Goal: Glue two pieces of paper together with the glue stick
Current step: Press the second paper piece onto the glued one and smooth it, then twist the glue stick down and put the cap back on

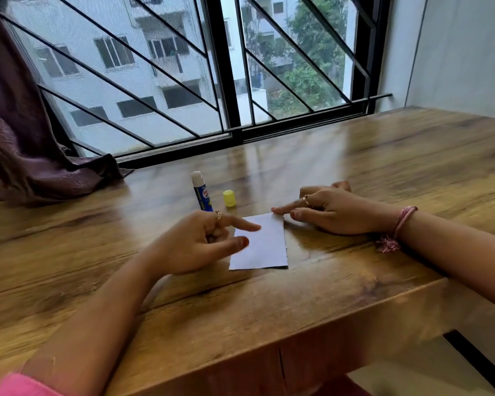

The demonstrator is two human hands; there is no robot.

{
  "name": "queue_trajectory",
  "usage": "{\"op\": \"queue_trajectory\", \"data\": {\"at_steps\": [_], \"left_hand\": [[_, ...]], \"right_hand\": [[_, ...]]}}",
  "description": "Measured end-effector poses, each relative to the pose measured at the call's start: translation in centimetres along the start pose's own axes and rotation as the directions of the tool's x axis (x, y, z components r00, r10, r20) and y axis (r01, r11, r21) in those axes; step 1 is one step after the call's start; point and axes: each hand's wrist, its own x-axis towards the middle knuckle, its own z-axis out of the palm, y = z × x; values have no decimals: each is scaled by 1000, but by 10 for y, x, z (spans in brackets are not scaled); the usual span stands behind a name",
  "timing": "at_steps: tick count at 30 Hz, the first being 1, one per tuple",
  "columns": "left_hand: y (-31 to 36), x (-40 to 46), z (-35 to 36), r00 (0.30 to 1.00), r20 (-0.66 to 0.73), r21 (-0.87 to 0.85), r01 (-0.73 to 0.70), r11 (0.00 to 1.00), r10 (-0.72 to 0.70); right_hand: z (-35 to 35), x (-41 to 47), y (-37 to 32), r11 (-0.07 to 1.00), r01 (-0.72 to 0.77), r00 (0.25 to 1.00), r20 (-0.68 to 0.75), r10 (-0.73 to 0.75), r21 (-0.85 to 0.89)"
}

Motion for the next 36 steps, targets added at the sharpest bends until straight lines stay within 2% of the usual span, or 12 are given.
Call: {"op": "queue_trajectory", "data": {"at_steps": [5, 8, 12, 16, 22, 26, 30, 33, 36], "left_hand": [[-10, 4, -3, 994, -56, 216, 101, 971, -91], [-12, 4, -4, 992, -52, 265, 123, 956, -113], [-12, 5, -2, 993, -33, 293, 119, 949, -114], [-10, 6, 1, 991, -62, 332, 136, 934, -123], [-7, 8, 10, 987, -142, 437, 135, 889, -81], [-5, 10, 17, 980, -193, 504, 148, 851, -55], [-7, 12, 19, 977, -213, 523, 136, 841, -26], [-12, 12, 17, 976, -214, 481, 127, 868, -24], [-12, 12, 12, 956, -291, 351, 73, 934, 35]], "right_hand": [[-2, -1, 2, 990, -40, 996, -77, 51, 133], [-1, -1, 2, 978, -81, 990, -94, 101, 193], [-3, -7, -8, 972, -111, 975, -167, 146, 205], [-1, -24, -30, 995, -55, 972, -222, 72, 84], [16, -42, -58, 997, 22, 996, -83, -28, -69], [21, -48, -70, 999, 27, 1000, 2, -27, -30], [24, -51, -79, 998, 8, 1000, 8, -8, -70], [25, -52, -80, 995, -7, 1000, 24, 9, -97], [25, -54, -78, 991, 2, 998, 68, 8, -137]]}}
